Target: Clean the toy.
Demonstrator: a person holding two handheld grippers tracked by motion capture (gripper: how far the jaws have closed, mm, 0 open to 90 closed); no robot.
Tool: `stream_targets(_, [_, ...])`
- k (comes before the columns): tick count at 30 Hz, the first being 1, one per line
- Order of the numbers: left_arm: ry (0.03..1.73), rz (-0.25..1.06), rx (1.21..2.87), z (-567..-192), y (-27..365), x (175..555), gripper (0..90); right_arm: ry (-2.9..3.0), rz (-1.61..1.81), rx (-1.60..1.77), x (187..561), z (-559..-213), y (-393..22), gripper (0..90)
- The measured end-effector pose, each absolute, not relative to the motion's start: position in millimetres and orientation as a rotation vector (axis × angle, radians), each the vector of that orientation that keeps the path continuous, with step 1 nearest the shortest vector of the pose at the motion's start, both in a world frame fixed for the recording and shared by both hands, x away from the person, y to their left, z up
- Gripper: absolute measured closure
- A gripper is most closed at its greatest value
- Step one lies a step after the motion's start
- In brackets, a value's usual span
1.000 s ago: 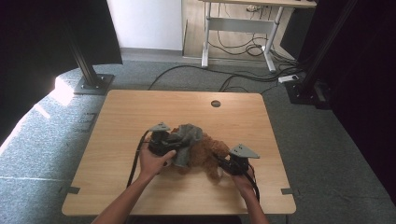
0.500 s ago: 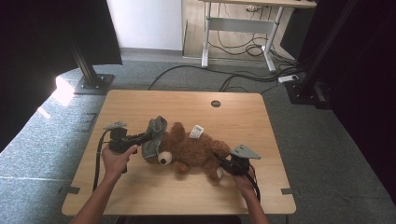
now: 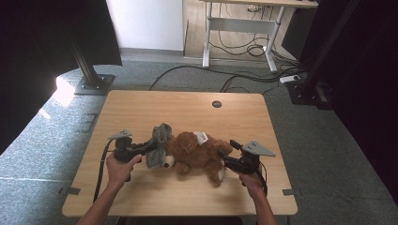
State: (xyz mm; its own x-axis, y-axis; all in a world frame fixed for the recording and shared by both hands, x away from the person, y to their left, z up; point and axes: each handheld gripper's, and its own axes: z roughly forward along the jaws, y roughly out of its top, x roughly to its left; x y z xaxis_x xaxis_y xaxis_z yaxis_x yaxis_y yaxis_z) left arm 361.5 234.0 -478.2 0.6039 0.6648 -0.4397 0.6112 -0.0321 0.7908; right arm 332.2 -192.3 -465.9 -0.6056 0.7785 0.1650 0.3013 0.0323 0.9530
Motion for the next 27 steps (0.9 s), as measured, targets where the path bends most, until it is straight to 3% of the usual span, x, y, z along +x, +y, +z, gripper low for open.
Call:
stream_targets(6, [1.053, 0.051, 1.695, -482.4, 235.6, 353.9, 76.2, 2.043, 1.523, 1.097, 363.3, -435.2, -174.5, 27.0])
stream_targets(12, [1.049, 0.042, 1.697, -484.0, 237.3, 350.5, 76.1, 2.267, 1.376, 1.148, 392.1, -455.5, -141.0, 28.0])
stream_targets(18, [1.038, 0.026, 1.700, -488.2, 238.4, 344.4, 76.1, 2.378, 1.416, 1.188, 386.6, -487.2, -135.3, 41.8])
stream_targets(27, [1.023, -0.001, 1.726, -499.8, 232.8, 335.1, 76.4, 2.340, 1.348, 1.102, 350.1, -496.6, -135.0, 59.1])
